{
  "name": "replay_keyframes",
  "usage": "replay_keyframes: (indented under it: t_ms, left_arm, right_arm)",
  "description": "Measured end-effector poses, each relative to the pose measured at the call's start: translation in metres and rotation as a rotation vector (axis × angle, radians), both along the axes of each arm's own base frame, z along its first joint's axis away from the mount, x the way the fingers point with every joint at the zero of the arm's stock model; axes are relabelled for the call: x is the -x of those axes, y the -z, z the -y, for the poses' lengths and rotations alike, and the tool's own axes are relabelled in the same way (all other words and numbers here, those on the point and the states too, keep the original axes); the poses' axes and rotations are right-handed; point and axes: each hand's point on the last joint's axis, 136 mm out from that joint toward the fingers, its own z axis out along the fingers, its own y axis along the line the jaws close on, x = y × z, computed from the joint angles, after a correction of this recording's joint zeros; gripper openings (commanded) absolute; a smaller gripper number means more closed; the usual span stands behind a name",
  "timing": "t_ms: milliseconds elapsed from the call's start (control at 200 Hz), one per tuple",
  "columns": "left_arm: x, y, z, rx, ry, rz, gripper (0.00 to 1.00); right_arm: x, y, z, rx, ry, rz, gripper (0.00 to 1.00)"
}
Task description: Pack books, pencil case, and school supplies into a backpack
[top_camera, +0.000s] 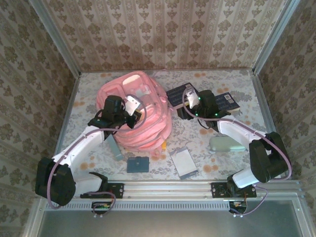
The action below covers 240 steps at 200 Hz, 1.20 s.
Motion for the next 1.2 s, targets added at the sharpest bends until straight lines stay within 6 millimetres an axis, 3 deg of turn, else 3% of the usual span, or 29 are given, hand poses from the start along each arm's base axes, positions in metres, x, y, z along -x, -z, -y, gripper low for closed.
replay_keyframes:
  t_ms: [200, 480, 855, 1200]
  left_arm:
    - [0.007, -0.004, -0.002, 0.013, 0.005, 0.019, 0.0]
    - [0.01, -0.003, -0.001, 0.019, 0.012, 0.032, 0.0]
    - [0.015, -0.004, 0.005, 0.02, 0.029, 0.049, 0.0]
    - [0.018, -0.005, 0.008, 0.017, 0.037, 0.055, 0.0]
  right_arm:
    - [0.014, 0.038, 0.008, 0.178, -0.128, 0.142, 0.49]
    - [0.022, 0.051, -0.01, 0.347, -0.395, 0.255, 0.55]
    - [-0.011, 0.078, -0.033, 0.493, -0.477, 0.262, 0.56]
    - [-0.037, 0.099, -0.028, 0.598, -0.426, 0.236, 0.56]
